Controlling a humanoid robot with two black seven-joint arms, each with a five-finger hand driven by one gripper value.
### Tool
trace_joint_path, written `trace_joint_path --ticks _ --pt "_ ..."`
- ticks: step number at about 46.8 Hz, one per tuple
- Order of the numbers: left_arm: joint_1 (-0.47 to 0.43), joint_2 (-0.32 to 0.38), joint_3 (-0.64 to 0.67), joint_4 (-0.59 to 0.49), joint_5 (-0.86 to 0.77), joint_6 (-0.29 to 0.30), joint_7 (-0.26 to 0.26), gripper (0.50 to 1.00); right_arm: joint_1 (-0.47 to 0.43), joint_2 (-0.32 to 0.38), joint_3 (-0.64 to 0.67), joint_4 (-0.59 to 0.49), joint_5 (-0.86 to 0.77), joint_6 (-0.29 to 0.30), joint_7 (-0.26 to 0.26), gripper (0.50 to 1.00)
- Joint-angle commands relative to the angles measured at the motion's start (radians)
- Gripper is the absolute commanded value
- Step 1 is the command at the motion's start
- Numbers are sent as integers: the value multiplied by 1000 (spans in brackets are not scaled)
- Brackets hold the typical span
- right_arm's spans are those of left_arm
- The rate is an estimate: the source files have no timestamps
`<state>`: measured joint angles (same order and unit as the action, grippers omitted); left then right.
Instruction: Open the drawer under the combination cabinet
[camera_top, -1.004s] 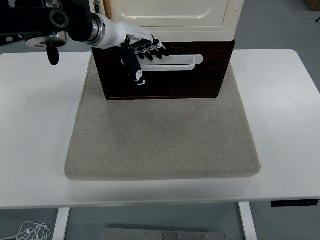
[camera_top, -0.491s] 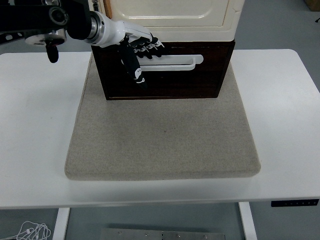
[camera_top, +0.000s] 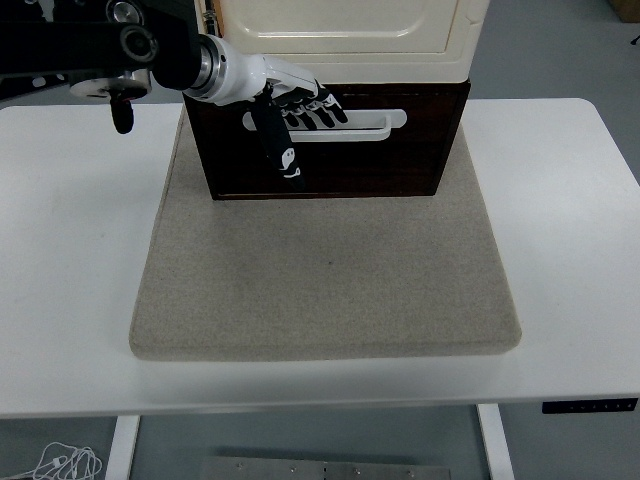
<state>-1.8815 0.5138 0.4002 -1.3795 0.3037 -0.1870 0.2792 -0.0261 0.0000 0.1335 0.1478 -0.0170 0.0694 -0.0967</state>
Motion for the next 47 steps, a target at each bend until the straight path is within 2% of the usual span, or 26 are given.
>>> trace_joint_path --ticks 1,47 --pt "7 -8 0 16 0 0 0 1000 0 0 0 1 0 0 0 928" --pt "28 -34 -3 20 0 -6 -2 1000 0 0 0 -1 0 1 0 926"
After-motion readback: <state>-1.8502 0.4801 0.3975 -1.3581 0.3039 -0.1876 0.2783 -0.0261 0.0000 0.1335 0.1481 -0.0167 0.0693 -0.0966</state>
